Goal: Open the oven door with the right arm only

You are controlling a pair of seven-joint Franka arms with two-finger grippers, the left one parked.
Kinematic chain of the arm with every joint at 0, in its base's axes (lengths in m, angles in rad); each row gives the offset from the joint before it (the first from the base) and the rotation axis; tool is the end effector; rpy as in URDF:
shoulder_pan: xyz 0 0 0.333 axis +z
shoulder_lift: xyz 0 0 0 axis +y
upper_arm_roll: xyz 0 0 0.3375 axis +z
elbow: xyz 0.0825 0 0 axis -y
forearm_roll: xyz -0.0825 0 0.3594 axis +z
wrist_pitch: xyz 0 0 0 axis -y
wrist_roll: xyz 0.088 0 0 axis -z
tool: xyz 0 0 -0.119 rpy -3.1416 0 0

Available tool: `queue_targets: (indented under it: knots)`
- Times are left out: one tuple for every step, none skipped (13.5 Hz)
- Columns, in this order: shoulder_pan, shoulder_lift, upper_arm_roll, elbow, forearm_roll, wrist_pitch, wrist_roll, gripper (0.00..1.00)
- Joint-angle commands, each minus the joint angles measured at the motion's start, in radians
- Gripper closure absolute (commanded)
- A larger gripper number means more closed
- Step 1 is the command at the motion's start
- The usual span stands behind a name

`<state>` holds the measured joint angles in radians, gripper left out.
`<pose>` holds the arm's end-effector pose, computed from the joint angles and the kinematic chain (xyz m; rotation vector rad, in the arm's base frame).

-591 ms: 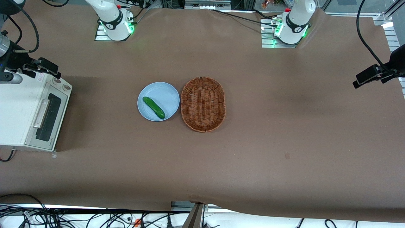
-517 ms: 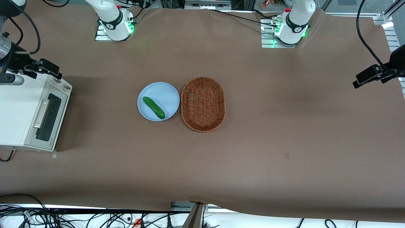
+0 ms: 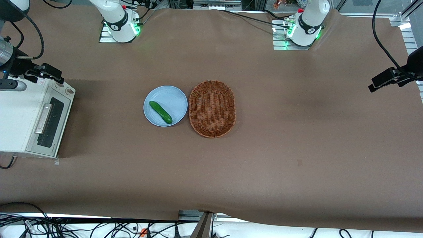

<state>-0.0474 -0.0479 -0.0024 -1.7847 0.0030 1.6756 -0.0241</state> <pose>0.5143 -0.0253 0.5719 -3.1345 0.0409 0.0957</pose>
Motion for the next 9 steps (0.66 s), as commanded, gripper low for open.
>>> queue_targets:
  knots:
    - [-0.002,0.008,0.009,0.028,-0.014,-0.02,0.003,0.0]
    - [-0.002,0.008,0.009,0.03,-0.014,-0.02,0.003,0.0]
    - [-0.002,0.008,0.009,0.03,-0.012,-0.019,0.001,0.0]
    - [-0.002,0.008,0.01,0.031,-0.012,-0.019,0.003,0.0]
    - [-0.002,0.008,0.012,0.034,-0.009,-0.019,0.003,0.0]
    - [-0.002,0.008,0.012,0.036,-0.009,-0.019,0.003,0.0]
    - [0.0,0.013,0.012,0.036,-0.009,-0.019,0.004,0.0]
    - [0.0,0.013,0.013,0.036,-0.009,-0.019,-0.002,0.0]
    - [0.0,0.014,0.013,0.036,-0.009,-0.02,-0.004,0.0]
